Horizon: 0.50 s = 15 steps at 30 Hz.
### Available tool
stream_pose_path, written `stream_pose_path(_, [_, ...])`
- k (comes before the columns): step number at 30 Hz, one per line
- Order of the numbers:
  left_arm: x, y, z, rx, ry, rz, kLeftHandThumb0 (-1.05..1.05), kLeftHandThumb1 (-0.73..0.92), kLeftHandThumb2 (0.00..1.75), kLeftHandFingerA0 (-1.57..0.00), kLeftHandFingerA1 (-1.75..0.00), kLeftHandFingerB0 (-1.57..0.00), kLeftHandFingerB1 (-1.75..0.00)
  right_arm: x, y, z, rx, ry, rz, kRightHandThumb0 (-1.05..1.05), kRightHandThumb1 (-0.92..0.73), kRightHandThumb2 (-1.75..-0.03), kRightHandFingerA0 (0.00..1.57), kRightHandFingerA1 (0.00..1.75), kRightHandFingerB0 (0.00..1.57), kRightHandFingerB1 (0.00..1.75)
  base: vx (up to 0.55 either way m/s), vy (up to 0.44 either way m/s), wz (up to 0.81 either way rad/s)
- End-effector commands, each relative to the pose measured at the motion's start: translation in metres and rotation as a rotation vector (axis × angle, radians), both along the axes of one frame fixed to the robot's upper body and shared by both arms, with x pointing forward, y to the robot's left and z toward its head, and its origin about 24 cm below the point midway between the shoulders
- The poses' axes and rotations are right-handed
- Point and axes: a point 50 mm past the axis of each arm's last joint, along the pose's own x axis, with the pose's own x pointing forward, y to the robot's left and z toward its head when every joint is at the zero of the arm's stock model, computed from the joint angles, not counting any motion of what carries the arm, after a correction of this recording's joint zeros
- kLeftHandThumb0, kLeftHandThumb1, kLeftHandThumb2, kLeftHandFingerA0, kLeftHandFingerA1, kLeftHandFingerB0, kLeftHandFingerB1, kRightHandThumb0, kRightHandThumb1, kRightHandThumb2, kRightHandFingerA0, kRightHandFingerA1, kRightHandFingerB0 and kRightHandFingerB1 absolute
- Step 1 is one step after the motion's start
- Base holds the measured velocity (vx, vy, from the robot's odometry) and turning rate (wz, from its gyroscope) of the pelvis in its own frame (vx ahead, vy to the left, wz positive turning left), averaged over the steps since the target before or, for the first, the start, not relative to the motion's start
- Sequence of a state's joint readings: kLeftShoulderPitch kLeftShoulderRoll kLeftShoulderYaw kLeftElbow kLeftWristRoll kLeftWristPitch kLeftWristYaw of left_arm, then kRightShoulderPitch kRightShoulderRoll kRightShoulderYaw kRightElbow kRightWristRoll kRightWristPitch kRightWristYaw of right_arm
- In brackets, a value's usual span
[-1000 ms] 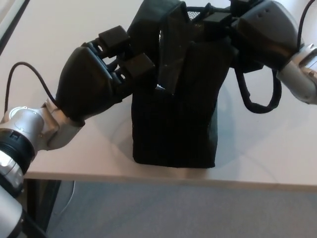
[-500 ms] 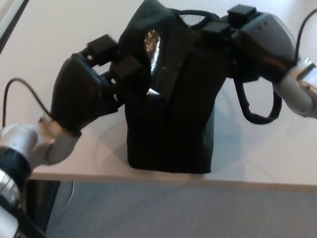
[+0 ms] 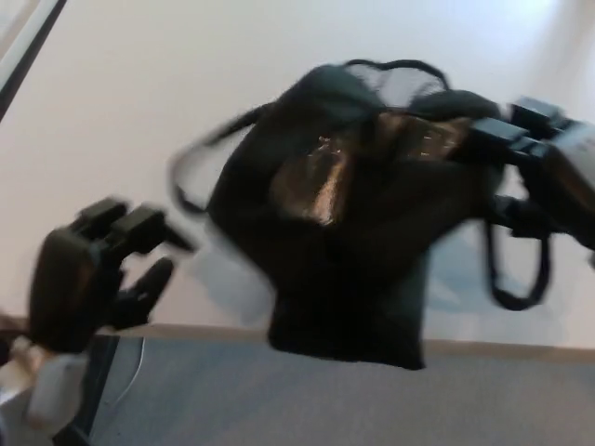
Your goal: A lunch bag is kept on the middle of the desk and the robot uses both its hands to grab the opening of the bag from the left and right and moves its hands away from each other to spread the bag open
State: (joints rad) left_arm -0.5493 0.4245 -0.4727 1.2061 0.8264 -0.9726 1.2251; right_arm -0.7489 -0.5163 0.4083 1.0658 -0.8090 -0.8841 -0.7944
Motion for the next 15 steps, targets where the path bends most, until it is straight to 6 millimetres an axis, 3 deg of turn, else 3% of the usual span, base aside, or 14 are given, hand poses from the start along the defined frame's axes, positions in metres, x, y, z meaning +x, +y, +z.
stream_pose_path(1, [-0.004,0.008,-0.004,-0.048,0.044,0.044,-0.06,0.34,1.27,-0.96,-1.57,-1.01,-1.23,-0.009,-0.018,-0.016,0.058,0.027,-0.103,-0.14,-0.62,-0.55,0.77,1.65,0.66,1.51,0.0,0.0,0.0])
stream_pose_path(8, [-0.003,0.003,-0.005,-0.035,0.045,0.028,-0.07,0.34,1.23,-0.93,-1.59,-0.98,-1.25,-0.008,-0.013,-0.029,0.065,0.067,-0.131,-0.14,-0.57,-0.54,0.76,1.61,0.65,1.5,0.0,0.0,0.0])
stream_pose_path(9, [-0.003,0.003,-0.004,-0.035,0.045,0.027,-0.09,0.38,1.2,-0.93,-1.57,-0.99,-1.24,-0.007,-0.011,-0.028,0.07,0.069,-0.13,-0.21,-0.64,-0.51,0.68,1.67,0.6,1.53,0.0,0.0,0.0])
stream_pose_path(12, [-0.001,0.001,-0.002,-0.037,0.034,0.022,-0.1,0.36,1.22,-0.95,-1.58,-0.98,-1.25,-0.005,-0.008,-0.026,0.076,0.058,-0.124,-0.21,-0.68,-0.49,0.63,1.71,0.56,1.58,0.0,0.0,0.0])
stream_pose_path(14, [0.0,0.0,-0.001,-0.039,0.032,0.019,-0.09,0.38,1.24,-0.98,-1.56,-0.99,-1.27,-0.004,-0.007,-0.024,0.077,0.055,-0.116,-0.24,-0.67,-0.51,0.69,1.7,0.58,1.56,0.0,0.0,0.0])
stream_pose_path(15, [0.0,0.0,-0.001,-0.038,0.032,0.017,-0.08,0.35,1.24,-0.93,-1.6,-0.96,-1.28,-0.003,-0.006,-0.023,0.071,0.053,-0.115,-0.23,-0.69,-0.49,0.64,1.73,0.54,1.59,0.0,0.0,0.0])
